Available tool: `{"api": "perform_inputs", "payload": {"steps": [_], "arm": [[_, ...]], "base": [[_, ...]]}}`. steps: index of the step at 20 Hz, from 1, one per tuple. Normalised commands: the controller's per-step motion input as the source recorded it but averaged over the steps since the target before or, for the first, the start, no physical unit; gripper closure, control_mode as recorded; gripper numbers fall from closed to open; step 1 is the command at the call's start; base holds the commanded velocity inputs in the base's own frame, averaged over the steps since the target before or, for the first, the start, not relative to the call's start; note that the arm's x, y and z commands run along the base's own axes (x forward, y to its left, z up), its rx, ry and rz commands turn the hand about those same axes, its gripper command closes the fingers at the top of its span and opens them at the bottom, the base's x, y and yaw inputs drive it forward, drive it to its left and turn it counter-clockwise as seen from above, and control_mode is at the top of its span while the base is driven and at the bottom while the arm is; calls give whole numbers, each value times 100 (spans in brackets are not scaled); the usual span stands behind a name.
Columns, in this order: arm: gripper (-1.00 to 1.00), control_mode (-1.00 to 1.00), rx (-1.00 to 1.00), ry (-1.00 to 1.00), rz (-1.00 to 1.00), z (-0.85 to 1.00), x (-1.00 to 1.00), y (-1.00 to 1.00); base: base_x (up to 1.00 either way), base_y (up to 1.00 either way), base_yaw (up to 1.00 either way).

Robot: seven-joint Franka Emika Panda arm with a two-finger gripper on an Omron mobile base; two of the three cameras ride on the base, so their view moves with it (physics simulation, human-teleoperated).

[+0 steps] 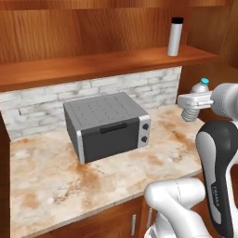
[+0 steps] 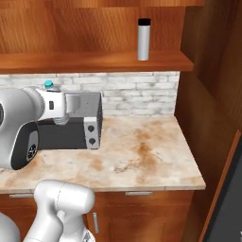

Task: Pick the milk, bottled water, water bottle from the counter and place them in the open cabinet.

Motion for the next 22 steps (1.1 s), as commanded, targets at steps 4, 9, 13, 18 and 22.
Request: {"api": "perform_inputs", "payload": {"steps": [4,9,13,18,22], "arm": [[100,100,0,0,0,0,0,0],[100,100,0,0,0,0,0,0],[100,100,0,0,0,0,0,0],[100,100,0,0,0,0,0,0],[100,100,0,0,0,0,0,0]], "base": [[9,2,25],[11,11,25],[17,6,19],[26,3,12],[21,0,0]]}}
